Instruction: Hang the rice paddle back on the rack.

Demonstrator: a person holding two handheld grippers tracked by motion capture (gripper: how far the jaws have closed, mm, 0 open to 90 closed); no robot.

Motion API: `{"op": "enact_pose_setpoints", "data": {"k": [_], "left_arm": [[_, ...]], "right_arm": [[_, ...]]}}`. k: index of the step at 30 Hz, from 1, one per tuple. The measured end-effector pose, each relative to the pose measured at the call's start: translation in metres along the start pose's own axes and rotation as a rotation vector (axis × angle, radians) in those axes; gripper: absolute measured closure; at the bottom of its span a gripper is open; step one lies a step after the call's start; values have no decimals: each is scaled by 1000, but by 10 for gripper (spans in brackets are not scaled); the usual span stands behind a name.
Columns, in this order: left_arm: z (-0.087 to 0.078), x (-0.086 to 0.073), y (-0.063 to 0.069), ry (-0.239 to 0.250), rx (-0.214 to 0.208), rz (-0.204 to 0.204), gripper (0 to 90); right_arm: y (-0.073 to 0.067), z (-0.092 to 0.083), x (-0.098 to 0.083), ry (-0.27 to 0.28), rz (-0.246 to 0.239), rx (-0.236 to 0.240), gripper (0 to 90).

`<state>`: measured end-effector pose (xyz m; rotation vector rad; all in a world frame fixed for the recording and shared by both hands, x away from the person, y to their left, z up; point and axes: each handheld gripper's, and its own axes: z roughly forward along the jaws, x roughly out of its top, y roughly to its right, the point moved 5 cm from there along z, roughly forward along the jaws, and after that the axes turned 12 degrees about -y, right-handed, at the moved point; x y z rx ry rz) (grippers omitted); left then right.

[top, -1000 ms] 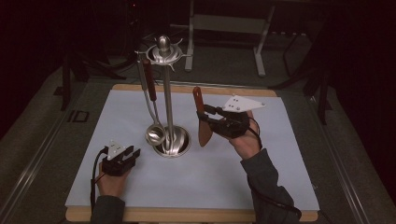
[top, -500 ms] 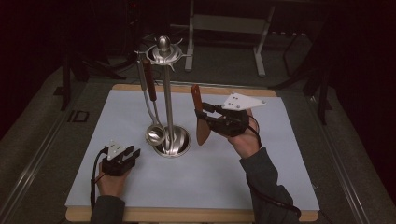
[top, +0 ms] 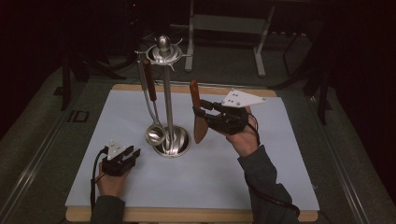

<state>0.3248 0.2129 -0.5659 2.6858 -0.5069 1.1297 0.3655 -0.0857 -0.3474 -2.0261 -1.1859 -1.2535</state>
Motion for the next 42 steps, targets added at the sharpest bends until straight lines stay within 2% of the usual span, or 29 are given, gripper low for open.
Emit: {"op": "enact_pose_setpoints", "data": {"k": [18, 42], "left_arm": [[0, 0, 0, 1, 0, 2, 656], [0, 0, 0, 0, -1, 3, 656]], "right_arm": [[-6, -1, 10, 20, -12, 11, 662], [-15, -2, 38, 61, -40, 21, 662]]}}
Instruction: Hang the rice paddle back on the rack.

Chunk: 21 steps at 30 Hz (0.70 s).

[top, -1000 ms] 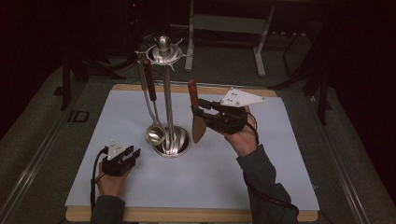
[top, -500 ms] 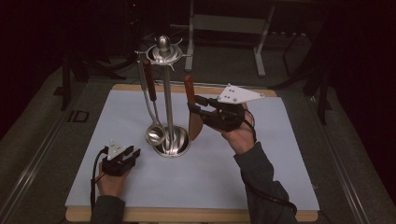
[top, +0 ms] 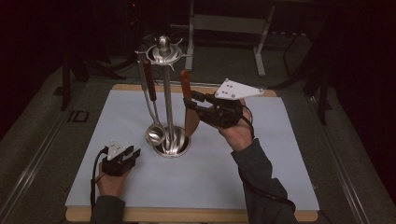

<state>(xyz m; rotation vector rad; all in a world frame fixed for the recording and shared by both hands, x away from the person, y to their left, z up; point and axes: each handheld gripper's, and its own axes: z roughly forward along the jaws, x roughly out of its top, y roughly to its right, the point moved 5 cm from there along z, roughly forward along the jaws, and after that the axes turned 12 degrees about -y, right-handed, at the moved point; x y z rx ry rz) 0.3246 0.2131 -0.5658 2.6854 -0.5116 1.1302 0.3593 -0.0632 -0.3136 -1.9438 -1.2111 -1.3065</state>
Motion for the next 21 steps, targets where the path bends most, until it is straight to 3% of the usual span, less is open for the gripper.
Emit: {"op": "enact_pose_setpoints", "data": {"k": [21], "left_arm": [[0, 0, 0, 1, 1, 0, 655]], "right_arm": [[-6, 5, 20, 35, 25, -8, 661]]}}
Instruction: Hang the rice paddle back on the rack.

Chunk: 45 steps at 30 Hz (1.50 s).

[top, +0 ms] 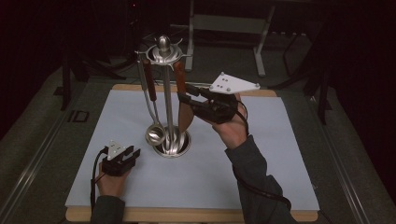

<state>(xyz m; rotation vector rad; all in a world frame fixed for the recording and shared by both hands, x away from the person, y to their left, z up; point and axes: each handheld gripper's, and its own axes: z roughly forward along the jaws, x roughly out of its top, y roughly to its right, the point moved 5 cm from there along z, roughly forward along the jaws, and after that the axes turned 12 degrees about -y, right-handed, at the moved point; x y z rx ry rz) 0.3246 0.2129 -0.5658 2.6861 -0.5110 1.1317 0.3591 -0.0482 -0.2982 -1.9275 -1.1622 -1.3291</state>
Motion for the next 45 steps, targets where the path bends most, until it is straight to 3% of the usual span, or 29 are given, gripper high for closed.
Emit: {"op": "enact_pose_setpoints", "data": {"k": [7, 22, 25, 32, 45], "left_arm": [[0, 0, 0, -2, 0, 2, 655], [0, 0, 0, 0, -1, 0, 655], [0, 0, 0, 2, -2, -1, 655], [0, 0, 0, 1, 0, 1, 654], [0, 0, 0, -1, 0, 0, 653]], "right_arm": [[-3, 3, 1, -8, -8, 3, 660], [-5, 15, 3, -52, -12, -42, 643], [-4, 16, 4, -42, -1, -31, 592], [-1, 14, 0, -54, 1, -26, 579], [2, 7, -15, -132, -22, 1, 542]]}}
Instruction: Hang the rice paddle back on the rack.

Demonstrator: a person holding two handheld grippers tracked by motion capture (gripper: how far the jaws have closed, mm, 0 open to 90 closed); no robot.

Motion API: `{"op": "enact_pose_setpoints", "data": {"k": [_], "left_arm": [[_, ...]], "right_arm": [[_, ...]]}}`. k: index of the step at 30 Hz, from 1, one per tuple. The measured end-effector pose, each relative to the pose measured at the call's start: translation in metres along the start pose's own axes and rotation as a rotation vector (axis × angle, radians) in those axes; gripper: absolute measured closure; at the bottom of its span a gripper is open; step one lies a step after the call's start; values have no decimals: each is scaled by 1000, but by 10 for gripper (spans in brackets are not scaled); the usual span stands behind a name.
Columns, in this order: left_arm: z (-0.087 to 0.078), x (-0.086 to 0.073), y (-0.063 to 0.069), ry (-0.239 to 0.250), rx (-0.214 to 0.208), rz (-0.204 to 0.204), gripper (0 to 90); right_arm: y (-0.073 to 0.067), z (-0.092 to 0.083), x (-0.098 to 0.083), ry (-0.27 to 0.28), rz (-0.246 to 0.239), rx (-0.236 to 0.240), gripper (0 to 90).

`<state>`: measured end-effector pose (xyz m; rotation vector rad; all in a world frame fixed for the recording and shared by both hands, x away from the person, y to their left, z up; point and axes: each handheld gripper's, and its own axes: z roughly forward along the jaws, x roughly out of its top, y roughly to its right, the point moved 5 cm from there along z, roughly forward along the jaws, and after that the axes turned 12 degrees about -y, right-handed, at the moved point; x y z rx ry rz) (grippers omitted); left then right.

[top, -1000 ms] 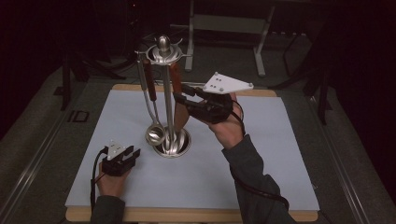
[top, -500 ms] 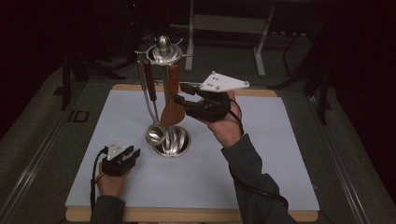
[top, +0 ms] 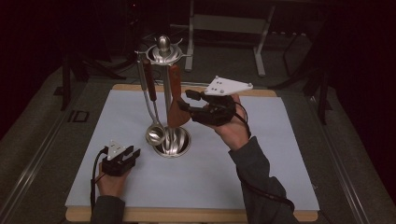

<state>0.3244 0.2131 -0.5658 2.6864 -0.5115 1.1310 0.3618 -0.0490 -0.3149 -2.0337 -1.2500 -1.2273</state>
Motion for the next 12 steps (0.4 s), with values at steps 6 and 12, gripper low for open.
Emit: {"op": "enact_pose_setpoints", "data": {"k": [6, 12], "left_arm": [[0, 0, 0, 1, 0, -2, 653], [0, 0, 0, 2, -1, -4, 653]], "right_arm": [[5, -3, -14, -52, -10, 4, 522], [17, -8, -34, -90, 15, -5, 513]]}}
